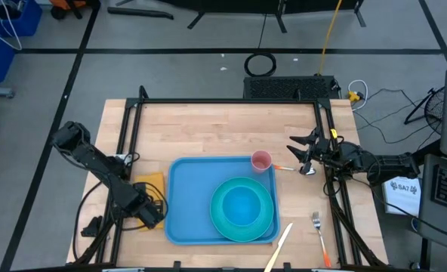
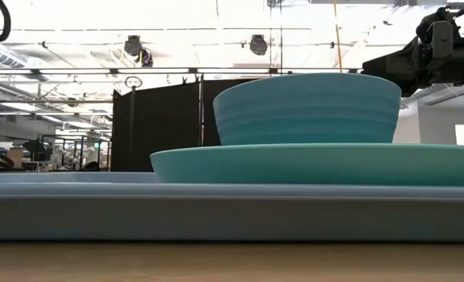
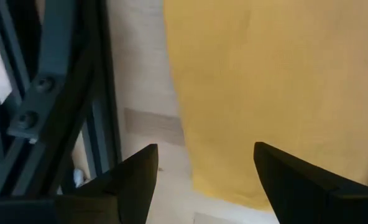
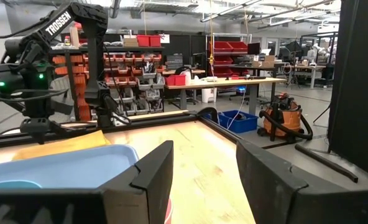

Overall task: Set up tray
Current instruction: Put the yellow napkin on the blue serving tray to the left of the blue plate

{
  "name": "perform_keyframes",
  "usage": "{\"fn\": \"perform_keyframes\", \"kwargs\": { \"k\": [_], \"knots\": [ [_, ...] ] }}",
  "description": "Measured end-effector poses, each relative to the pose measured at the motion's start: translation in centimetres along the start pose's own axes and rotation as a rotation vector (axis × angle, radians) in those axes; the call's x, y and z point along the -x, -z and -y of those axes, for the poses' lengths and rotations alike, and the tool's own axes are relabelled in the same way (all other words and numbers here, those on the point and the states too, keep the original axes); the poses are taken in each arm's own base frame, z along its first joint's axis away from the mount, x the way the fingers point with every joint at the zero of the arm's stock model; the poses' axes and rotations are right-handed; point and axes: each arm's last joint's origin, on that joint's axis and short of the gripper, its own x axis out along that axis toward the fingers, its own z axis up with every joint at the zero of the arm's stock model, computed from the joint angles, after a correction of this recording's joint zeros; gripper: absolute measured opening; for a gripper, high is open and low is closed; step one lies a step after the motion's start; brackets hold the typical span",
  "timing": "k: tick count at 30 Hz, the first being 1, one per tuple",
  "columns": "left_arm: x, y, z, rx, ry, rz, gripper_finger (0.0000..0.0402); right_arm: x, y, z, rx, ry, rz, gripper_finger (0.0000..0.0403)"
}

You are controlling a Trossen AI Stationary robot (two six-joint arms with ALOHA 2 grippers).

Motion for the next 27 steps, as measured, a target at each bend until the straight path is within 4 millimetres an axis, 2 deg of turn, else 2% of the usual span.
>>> {"fn": "perform_keyframes", "kwargs": {
  "k": [8, 14, 22, 27],
  "knots": [
    [-0.9, 0.5, 0.8, -0.001, -0.002, -0.014, 0.0271, 0.0, 0.0, 0.0, 0.000, 0.000, 0.000, 0.0167],
    [-2.1, 0.6, 0.1, 0.009, -0.091, -0.037, 0.0265, 0.0, 0.0, 0.0, 0.000, 0.000, 0.000, 0.0167],
    [-4.2, 0.3, 0.6, -0.039, 0.030, -0.080, 0.0210, 0.0, 0.0, 0.0, 0.000, 0.000, 0.000, 0.0167],
    [-4.6, 0.0, 0.6, -0.048, 0.044, -0.073, 0.0175, 0.0, 0.0, 0.0, 0.000, 0.000, 0.000, 0.0167]
  ]
}}
